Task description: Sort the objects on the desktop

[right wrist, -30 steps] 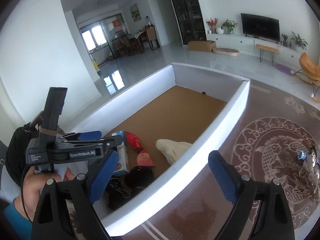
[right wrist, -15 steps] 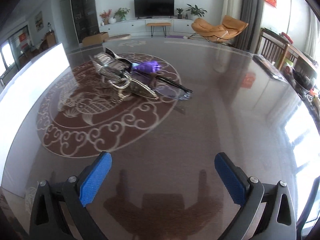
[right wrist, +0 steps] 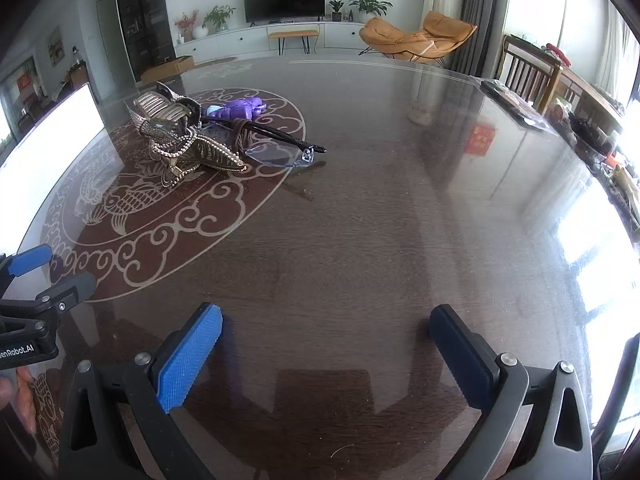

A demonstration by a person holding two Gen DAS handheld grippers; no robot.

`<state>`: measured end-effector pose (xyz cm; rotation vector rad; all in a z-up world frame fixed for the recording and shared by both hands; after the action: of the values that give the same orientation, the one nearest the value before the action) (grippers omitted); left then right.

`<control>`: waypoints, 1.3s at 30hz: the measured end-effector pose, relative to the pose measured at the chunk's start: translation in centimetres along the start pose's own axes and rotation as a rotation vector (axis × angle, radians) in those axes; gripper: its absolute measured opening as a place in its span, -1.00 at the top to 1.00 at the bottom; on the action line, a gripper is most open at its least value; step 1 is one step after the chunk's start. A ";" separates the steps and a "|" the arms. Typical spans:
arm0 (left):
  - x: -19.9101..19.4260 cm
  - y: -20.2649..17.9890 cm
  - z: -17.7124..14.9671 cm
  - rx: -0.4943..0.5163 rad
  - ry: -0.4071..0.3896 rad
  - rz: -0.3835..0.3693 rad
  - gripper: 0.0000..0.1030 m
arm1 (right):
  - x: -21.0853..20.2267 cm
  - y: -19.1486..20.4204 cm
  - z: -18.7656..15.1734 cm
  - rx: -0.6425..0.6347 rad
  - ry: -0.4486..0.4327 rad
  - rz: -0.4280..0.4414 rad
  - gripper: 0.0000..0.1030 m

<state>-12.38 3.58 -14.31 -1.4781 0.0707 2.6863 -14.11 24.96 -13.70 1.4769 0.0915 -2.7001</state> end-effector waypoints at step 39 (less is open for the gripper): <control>1.1 8.0 7.9 -0.184 -0.042 -0.109 -1.00 | 0.0 0.0 0.0 -0.001 -0.001 -0.001 -1.00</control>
<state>-20.32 -3.75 -10.97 -1.4241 -0.2587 2.6959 -14.09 24.96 -13.73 1.4758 0.0935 -2.7006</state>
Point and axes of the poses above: each gripper's, at about its wrist camera, not at the fingertips, and x roughly the way its jaws point, y to its left, z to its top, the point moved 6 cm from there along x, roughly the way its jaws point, and after that the axes turned 3 degrees about y, right-handed, at the moved point
